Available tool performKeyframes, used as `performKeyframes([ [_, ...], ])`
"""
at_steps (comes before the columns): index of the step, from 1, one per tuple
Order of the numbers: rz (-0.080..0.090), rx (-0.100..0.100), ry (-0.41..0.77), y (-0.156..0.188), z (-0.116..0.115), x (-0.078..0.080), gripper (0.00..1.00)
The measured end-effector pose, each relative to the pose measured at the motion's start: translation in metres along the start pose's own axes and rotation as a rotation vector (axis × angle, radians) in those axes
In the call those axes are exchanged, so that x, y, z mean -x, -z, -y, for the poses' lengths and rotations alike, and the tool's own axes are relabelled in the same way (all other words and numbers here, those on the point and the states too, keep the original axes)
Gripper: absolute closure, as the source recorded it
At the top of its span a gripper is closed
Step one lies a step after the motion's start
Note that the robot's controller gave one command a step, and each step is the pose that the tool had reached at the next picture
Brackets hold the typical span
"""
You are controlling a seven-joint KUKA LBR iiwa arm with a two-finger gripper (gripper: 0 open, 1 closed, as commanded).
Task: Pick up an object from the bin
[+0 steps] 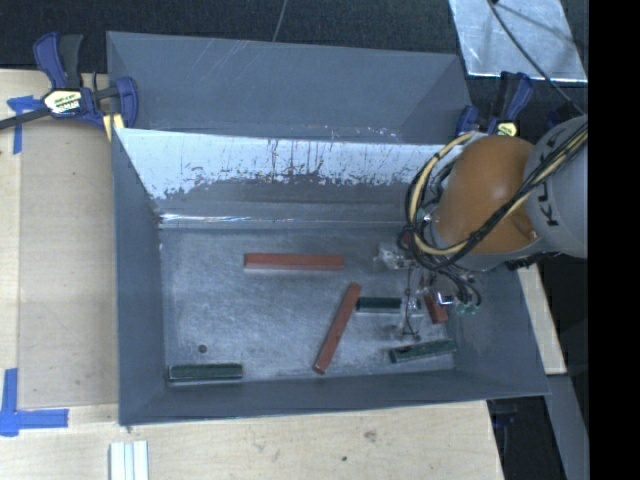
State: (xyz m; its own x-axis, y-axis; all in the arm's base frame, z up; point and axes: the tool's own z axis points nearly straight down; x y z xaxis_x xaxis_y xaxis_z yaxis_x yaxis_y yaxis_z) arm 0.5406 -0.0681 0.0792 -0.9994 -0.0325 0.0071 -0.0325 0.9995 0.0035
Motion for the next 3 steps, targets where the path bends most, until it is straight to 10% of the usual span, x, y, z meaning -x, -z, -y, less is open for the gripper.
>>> performKeyframes([
  [1,0.012,-0.004,0.163,-0.008,-0.043,0.009,1.00],
  [3,0.000,-0.002,0.166,0.003,-0.041,0.007,1.00],
])
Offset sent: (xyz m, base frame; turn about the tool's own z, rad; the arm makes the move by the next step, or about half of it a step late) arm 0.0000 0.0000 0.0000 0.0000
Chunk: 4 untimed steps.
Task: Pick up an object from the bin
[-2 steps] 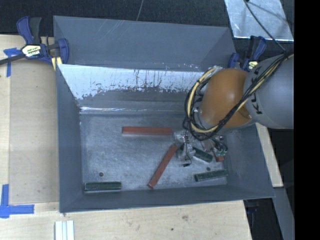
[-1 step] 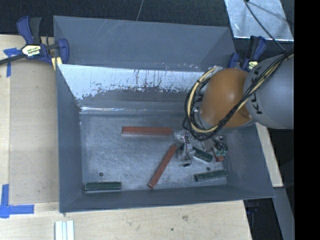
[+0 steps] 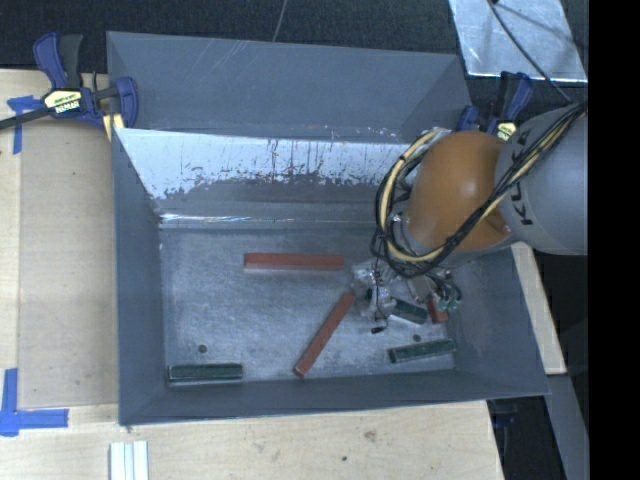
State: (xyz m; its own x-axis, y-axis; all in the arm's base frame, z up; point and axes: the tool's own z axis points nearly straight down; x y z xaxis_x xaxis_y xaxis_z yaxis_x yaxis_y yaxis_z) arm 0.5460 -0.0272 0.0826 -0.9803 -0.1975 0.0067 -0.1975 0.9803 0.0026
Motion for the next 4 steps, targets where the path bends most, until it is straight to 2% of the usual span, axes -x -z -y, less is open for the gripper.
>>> performKeyframes([
  [1,0.011,-0.005,0.092,-0.011,0.075,-0.006,0.00],
  [2,0.010,-0.005,0.093,-0.012,0.075,-0.006,0.00],
  [3,0.013,-0.004,0.099,-0.012,0.069,-0.050,0.00],
  [4,0.023,-0.007,0.021,-0.003,0.070,-0.073,0.00],
])
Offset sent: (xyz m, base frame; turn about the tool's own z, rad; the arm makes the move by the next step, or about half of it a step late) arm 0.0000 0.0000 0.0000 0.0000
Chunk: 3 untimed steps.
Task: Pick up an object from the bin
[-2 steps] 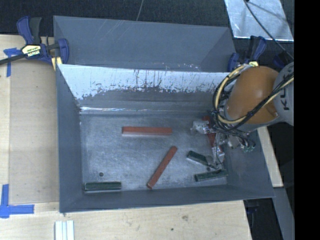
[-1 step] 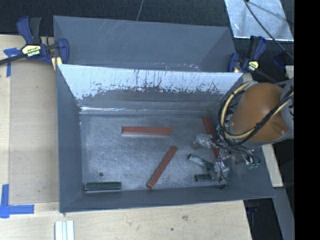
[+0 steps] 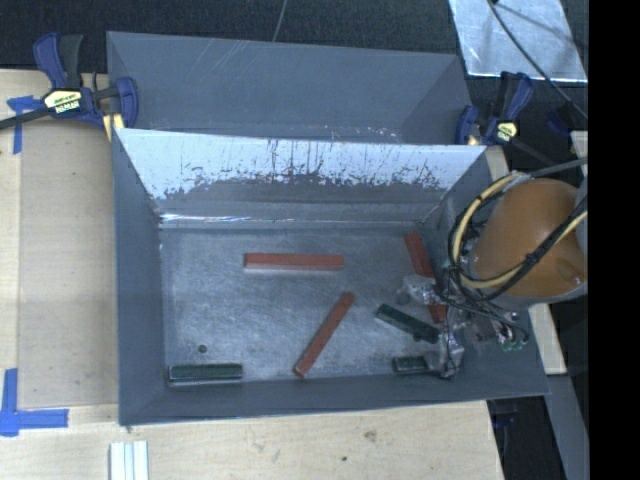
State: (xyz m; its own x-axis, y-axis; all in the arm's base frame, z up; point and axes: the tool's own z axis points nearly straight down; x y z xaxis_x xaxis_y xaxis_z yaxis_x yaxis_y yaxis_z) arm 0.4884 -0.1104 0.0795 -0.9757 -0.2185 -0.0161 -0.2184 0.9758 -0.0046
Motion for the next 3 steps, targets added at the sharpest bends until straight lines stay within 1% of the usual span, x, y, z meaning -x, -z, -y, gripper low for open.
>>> performKeyframes([
  [1,-0.001,-0.002,-0.075,-0.004,-0.029,0.006,0.00],
  [2,-0.010,0.006,-0.092,-0.005,-0.006,0.006,0.00],
  [3,-0.012,0.006,-0.225,-0.009,0.040,0.016,1.00],
])
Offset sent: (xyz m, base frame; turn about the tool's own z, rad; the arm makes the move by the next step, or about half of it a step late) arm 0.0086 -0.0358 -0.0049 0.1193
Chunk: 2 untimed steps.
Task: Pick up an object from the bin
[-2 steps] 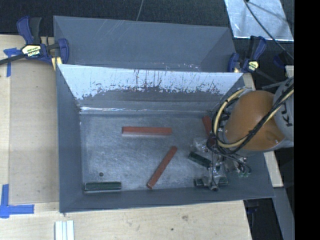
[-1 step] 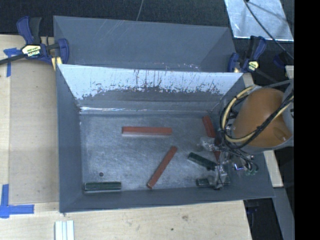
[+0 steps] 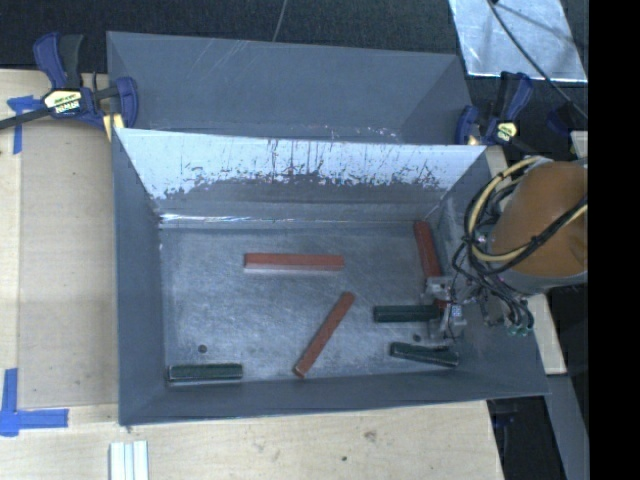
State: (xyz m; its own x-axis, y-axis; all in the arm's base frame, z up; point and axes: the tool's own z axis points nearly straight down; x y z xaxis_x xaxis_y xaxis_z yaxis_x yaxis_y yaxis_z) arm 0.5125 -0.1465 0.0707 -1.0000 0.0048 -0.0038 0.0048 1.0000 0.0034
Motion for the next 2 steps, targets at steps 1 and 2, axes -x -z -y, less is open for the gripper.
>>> performKeyframes([
  [1,0.000,0.000,0.001,0.000,0.000,0.000,1.00],
  [2,-0.001,-0.004,0.068,0.128,-0.008,-0.008,1.00],
])
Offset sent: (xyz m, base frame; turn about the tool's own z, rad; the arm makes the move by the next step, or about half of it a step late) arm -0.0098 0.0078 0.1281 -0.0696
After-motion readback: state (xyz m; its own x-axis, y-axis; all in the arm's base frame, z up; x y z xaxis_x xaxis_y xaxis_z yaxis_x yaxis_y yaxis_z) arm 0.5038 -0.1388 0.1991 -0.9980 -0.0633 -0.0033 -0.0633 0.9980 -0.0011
